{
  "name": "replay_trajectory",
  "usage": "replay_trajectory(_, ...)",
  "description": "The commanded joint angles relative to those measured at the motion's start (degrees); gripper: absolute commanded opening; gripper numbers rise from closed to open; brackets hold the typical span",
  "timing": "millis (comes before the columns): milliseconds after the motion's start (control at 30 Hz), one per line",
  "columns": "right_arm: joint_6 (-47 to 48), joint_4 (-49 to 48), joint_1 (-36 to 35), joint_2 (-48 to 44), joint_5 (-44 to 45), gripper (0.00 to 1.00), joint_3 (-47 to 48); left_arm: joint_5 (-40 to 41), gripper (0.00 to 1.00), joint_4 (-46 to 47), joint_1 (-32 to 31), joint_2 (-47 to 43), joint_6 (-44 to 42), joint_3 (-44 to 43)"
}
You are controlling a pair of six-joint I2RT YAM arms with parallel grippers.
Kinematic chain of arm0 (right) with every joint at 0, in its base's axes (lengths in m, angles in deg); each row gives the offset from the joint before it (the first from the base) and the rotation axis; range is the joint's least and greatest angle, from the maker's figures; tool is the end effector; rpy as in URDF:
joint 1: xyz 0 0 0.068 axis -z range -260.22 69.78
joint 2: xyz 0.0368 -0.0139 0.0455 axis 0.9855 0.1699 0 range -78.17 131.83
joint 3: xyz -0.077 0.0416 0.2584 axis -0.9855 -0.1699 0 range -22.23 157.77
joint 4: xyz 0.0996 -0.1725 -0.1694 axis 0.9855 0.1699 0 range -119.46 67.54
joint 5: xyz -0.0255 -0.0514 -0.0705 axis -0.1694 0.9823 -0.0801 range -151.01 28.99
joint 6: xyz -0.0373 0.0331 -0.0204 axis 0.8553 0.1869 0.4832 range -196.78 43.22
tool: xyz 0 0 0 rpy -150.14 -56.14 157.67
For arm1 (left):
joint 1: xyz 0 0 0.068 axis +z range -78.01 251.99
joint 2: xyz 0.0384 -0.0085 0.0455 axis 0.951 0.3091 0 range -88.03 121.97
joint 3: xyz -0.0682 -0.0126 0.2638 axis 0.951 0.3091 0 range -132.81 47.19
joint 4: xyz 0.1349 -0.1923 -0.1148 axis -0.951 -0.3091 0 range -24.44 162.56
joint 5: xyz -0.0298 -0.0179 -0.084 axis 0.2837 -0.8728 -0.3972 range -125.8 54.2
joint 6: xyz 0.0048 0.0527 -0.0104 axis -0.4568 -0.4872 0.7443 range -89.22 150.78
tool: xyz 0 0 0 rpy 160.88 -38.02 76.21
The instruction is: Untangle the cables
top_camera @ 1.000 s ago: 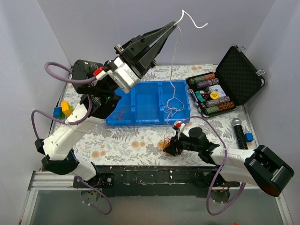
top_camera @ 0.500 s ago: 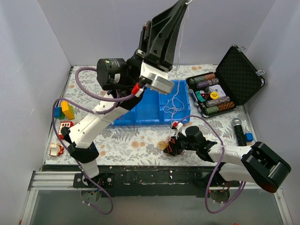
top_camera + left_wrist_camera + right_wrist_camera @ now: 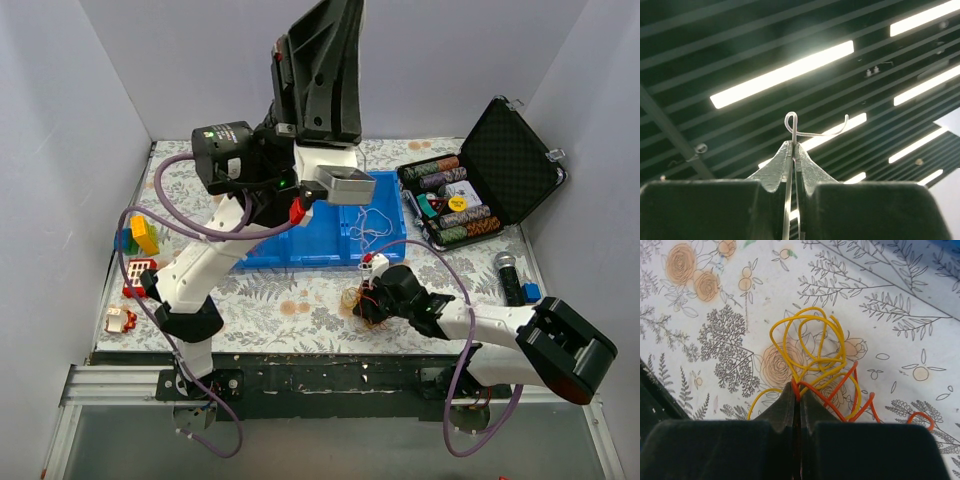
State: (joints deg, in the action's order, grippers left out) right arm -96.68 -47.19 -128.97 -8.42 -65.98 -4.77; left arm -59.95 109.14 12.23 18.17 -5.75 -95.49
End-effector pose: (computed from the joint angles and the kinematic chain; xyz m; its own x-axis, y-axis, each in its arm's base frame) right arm 0.1401 0.1645 0.1420 -0.6227 -0.1958 -0.7575 -0.6213 0.7123 0.3266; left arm 0.1315 -0.2542 0.6628 0.8921 -0.4519 -0.0012 0.3950 0.7784 0.4878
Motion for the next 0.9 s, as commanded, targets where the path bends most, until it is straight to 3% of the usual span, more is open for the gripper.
replay_trajectory(0, -3.47, 11.57, -1.34, 2.84, 13.13, 0.01, 2.32, 0.41, 0.0, -0.27, -0.09, -6.78, -9.42, -1.64)
replay_trajectory(367, -7.86, 16.94, -1.52, 4.5, 19.56, 0.01, 3.73, 9.02, 0.0, -10.82, -0.09, -21.72, -24.8, 5.21)
replay_trajectory(500, -7.26, 16.17, -1.52, 5.74, 18.6, 0.01, 4.52, 11.39, 0.0, -14.16, -0.09, -24.36, -26.31, 5.2)
replay_trajectory(667, -4.01, 10.99, -1.79, -0.74, 15.62, 0.01, 1.81, 15.26, 0.0, -13.55, -0.09, -31.3, -22.01, 18.98)
replay_trajectory(867, 2.93, -3.5, -2.31, -18.4, 0.26, 0.01, -6.19, 19.56, 0.0, -13.9, -0.09, -33.68, -11.74, 30.42)
